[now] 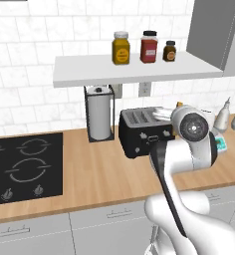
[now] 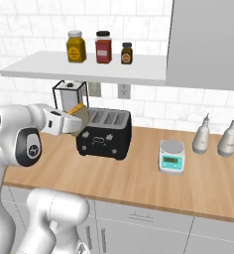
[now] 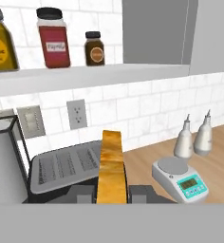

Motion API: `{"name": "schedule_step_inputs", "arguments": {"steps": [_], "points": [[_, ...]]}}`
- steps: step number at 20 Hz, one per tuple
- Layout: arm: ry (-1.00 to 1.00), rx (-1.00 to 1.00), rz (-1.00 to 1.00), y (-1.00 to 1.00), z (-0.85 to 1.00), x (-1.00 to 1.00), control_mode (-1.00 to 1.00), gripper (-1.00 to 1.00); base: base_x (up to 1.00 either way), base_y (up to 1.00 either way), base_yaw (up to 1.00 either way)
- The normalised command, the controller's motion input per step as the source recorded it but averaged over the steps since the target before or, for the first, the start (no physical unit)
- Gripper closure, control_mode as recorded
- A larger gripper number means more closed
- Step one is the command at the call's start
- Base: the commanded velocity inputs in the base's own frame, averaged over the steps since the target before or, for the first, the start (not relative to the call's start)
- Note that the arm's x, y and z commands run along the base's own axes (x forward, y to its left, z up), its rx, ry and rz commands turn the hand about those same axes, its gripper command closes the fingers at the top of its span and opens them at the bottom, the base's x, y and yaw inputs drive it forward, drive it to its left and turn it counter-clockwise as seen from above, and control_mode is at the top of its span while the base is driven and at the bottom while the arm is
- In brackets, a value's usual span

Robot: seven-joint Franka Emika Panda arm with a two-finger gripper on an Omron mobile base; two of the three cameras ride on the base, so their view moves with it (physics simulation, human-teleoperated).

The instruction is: Start the toaster. Once the lever pops up, take the bread to the plate on the dining counter.

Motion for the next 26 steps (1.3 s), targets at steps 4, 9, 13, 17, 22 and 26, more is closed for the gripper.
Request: {"name": "schedule_step_inputs", "arguments": {"steps": [4,9,13,17,22,26], "points": [[0.0,0.0,0.0,0.0,0.0,-0.02,1.0,1.0,-0.1,0.0,0.0],[0.0,0.0,0.0,0.0,0.0,0.0,1.0,1.0,-0.68,-0.15,-0.33],[0.0,0.0,0.0,0.0,0.0,0.0,1.0,1.0,-0.61,-0.11,-0.77],[0.0,0.0,0.0,0.0,0.0,0.0,1.0,1.0,-0.27,0.05,-0.97],[0.0,0.0,0.0,0.0,0.0,0.0,1.0,1.0,-0.1,0.07,-1.0],[0.0,0.0,0.0,0.0,0.0,0.0,1.0,1.0,0.0,0.0,-1.0]]}}
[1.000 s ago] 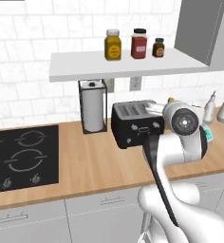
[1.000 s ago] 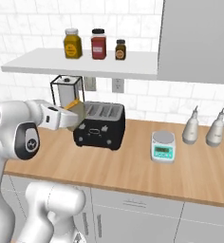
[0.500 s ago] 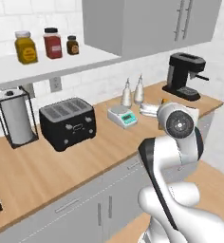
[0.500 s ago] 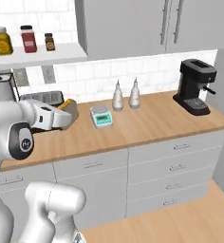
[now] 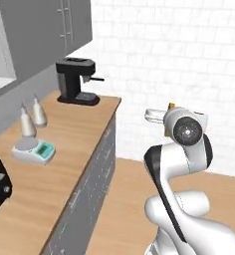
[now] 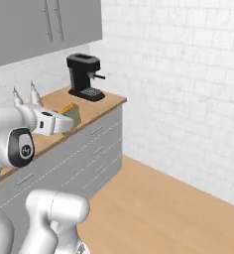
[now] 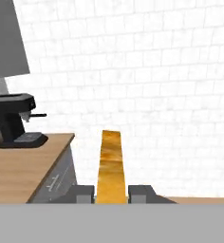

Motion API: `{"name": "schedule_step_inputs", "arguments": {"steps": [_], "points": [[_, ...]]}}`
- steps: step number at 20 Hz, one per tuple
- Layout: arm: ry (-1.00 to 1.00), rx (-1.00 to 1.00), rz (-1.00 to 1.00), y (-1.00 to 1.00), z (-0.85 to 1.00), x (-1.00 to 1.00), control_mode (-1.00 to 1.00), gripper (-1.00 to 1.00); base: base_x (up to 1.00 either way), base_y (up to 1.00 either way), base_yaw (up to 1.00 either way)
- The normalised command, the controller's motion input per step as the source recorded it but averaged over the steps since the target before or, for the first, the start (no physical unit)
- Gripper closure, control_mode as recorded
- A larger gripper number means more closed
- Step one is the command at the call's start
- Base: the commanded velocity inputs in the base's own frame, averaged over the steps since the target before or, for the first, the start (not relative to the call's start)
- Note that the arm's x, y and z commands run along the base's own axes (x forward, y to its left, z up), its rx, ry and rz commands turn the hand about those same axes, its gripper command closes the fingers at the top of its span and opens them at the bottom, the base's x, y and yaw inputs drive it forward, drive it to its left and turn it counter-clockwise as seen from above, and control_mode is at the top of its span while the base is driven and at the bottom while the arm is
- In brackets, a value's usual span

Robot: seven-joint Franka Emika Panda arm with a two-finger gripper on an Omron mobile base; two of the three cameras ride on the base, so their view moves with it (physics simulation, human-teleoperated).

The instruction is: Start the toaster. Once the lever pops up, take the bread to the plate on the dining counter.

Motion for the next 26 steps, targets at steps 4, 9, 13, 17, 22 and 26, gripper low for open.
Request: {"name": "schedule_step_inputs", "arguments": {"steps": [4,9,13,17,22,26], "points": [[0.0,0.0,0.0,0.0,0.0,0.0,1.0,1.0,-0.06,-0.06,-0.93],[0.0,0.0,0.0,0.0,0.0,0.0,1.0,1.0,0.0,0.0,-1.0],[0.0,0.0,0.0,0.0,0.0,0.0,1.0,1.0,0.0,0.0,-1.0],[0.0,0.0,0.0,0.0,0.0,0.0,1.0,1.0,0.0,0.0,-1.0],[0.0,0.0,0.0,0.0,0.0,0.0,1.0,1.0,0.2,0.21,-0.91],[0.0,0.0,0.0,0.0,0.0,0.0,1.0,1.0,0.99,0.89,-0.51]]}}
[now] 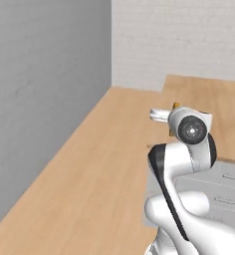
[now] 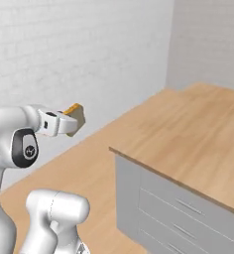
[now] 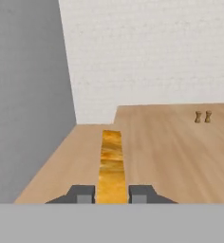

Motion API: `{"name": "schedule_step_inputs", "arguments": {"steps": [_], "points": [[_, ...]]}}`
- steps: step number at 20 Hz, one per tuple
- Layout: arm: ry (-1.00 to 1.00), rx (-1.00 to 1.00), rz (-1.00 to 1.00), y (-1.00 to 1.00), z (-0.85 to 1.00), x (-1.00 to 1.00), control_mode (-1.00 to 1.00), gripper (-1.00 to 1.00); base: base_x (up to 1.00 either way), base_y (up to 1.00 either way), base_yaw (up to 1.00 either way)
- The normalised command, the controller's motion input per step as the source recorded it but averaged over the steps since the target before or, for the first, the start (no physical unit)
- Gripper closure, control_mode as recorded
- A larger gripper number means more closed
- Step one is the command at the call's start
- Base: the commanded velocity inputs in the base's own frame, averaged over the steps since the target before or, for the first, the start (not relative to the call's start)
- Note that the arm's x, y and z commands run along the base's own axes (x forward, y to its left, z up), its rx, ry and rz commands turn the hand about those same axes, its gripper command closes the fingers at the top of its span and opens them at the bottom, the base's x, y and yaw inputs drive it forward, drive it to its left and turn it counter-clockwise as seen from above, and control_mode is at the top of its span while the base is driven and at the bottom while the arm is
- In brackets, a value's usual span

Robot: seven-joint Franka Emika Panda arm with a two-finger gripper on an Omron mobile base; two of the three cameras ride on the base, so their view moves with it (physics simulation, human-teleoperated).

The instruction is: Start the toaster. Once the lever pops up, take the bread to the plate on the dining counter.

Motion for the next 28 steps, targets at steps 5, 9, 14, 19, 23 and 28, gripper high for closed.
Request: {"name": "schedule_step_inputs", "arguments": {"steps": [5,9,14,19,23,28], "points": [[0.0,0.0,0.0,0.0,0.0,0.0,1.0,1.0,0.95,1.0,-0.38],[0.0,0.0,0.0,0.0,0.0,0.0,1.0,1.0,1.0,1.0,-0.4],[0.0,0.0,0.0,0.0,0.0,0.0,1.0,1.0,1.0,0.79,-0.45],[0.0,0.0,0.0,0.0,0.0,0.0,1.0,1.0,1.0,0.69,-0.44],[0.0,0.0,0.0,0.0,0.0,0.0,1.0,1.0,1.0,0.71,-0.45],[0.0,0.0,0.0,0.0,0.0,0.0,1.0,1.0,1.0,0.64,-0.42]]}}
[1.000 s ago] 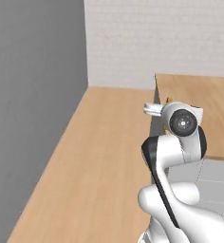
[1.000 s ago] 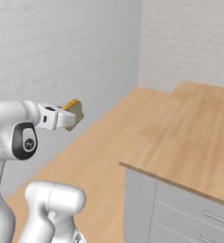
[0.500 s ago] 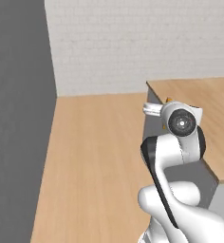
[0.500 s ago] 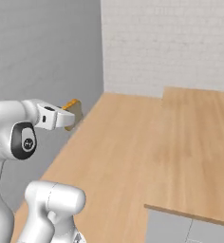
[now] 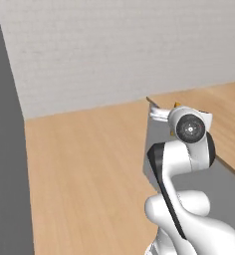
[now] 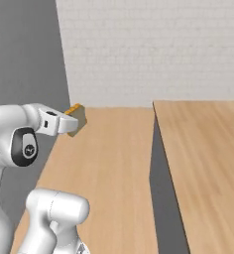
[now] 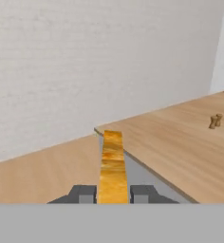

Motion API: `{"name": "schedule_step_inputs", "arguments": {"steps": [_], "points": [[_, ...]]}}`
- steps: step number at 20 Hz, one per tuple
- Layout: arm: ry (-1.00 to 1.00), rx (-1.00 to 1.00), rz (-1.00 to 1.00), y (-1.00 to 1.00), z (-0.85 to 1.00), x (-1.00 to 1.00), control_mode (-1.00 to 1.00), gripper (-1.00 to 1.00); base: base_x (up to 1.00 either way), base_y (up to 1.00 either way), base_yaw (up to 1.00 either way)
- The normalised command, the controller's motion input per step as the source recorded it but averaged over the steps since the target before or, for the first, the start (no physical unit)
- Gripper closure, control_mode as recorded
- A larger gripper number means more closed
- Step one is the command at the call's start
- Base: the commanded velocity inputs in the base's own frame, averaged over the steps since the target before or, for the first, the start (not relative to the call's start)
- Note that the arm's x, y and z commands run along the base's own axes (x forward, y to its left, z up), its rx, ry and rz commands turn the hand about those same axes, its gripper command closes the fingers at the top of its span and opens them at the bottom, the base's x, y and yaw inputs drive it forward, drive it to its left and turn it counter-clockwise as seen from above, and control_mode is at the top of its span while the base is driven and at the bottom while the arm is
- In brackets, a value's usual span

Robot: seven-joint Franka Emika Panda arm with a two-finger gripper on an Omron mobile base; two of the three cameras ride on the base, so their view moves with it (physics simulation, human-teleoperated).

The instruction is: Start the toaster. Once the lever pops up, take the bread to the plate on the dining counter.

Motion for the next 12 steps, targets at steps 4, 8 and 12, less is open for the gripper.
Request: {"name": "schedule_step_inputs", "arguments": {"steps": [4,8,12], "points": [[0.0,0.0,0.0,0.0,0.0,0.0,1.0,1.0,1.0,0.5,-0.36],[0.0,0.0,0.0,0.0,0.0,0.0,1.0,1.0,1.0,0.45,-0.33],[0.0,0.0,0.0,0.0,0.0,0.0,1.0,1.0,1.0,0.43,-0.32]]}}
